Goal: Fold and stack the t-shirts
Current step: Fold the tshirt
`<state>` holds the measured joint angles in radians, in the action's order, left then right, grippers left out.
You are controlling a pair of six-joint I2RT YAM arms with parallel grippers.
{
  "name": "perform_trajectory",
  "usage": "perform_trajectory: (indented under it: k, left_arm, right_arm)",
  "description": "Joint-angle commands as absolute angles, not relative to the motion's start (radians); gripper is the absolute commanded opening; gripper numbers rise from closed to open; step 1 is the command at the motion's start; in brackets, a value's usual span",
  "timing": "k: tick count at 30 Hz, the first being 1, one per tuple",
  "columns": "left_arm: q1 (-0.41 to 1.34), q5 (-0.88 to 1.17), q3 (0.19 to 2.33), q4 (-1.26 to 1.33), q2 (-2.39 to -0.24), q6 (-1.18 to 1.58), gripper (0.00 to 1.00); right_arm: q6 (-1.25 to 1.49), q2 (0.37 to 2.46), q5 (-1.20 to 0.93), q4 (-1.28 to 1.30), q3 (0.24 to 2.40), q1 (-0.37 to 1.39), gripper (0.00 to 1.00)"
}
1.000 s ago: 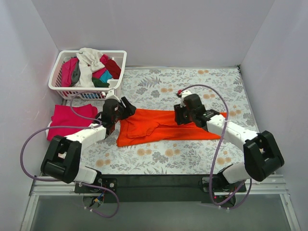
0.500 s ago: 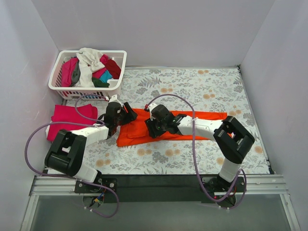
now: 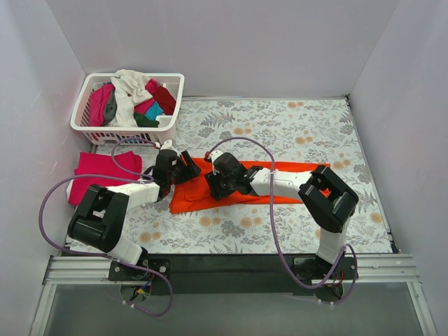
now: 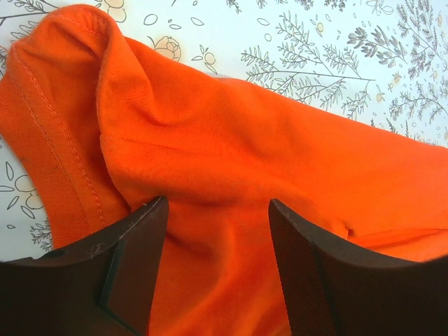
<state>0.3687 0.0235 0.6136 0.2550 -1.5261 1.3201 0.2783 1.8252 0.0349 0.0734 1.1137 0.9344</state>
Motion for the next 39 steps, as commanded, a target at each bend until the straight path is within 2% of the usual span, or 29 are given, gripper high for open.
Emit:
perform_trajectory:
  k: [1, 5, 9, 15, 23, 39]
  left_arm:
    - [0.371, 0.026, 0.609, 0.261, -1.506, 1.315, 0.56]
    - [0.371, 0.028, 0.607, 0.262, -1.511, 1.315, 0.56]
    - [0.371, 0.028, 0.609, 0.261, -1.523, 1.316, 0.56]
    - [0.371, 0.023, 0.615, 0.262, -1.555, 1.321, 0.56]
    - [0.371, 0.021, 0.617, 0.267, -1.589, 1.322, 0.55]
    - [0.371, 0.012, 0.623, 0.256, -1.606, 1.318, 0.56]
  right_arm:
    - [0.282, 1.858, 0.055, 0.026, 1.164, 0.940, 0.43]
    - [0.279, 1.882, 0.064, 0.028, 1.178, 0.942, 0.40]
    - [0.278, 1.861, 0.098, 0.029, 1.164, 0.945, 0.27]
    - [0.261, 1.793, 0.138, 0.040, 1.135, 0.946, 0.13]
    - [0.218, 1.761, 0.156, 0.123, 1.141, 0.963, 0.02]
    - [0.229, 1.709, 0.107, 0.282, 1.131, 1.005, 0.01]
